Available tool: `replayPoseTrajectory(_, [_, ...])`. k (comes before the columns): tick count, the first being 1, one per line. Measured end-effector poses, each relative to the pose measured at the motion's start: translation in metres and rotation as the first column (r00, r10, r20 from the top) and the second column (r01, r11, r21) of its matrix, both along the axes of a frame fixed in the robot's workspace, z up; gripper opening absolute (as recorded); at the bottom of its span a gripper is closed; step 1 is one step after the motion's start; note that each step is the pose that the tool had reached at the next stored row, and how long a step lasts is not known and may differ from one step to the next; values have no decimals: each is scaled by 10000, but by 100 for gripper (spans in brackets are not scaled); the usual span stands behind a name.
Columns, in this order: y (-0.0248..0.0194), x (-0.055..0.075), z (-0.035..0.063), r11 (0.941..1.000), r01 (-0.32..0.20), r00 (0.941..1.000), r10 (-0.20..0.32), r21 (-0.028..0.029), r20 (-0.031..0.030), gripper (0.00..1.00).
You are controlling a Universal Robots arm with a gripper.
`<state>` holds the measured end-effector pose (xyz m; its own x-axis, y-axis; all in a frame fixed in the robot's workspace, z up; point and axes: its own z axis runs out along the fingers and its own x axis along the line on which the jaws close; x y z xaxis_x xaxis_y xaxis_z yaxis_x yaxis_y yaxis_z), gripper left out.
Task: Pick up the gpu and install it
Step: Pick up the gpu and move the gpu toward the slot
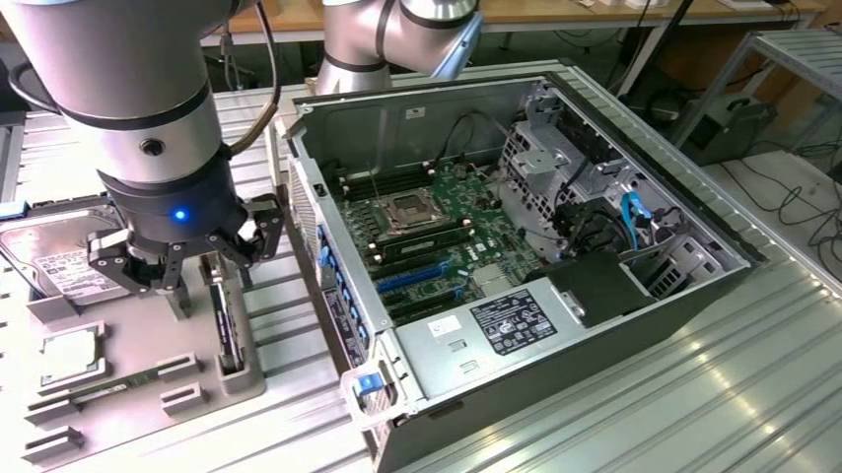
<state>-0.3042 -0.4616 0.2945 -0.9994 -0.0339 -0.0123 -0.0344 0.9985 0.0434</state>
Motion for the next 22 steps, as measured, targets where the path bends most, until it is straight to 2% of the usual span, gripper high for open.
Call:
replayPoseTrajectory(4, [8,-9,-43,10000,5,10000,-5,2,2,60])
replayPoseTrajectory(11, [14,-29,-182,10000,25,10000,-25,1,-4,60])
replayPoseTrajectory(17, [96,-28,-275,10000,37,10000,-37,3,-77,60])
replayPoseTrajectory(22, [110,-28,-376,10000,53,9999,-53,1,-103,60])
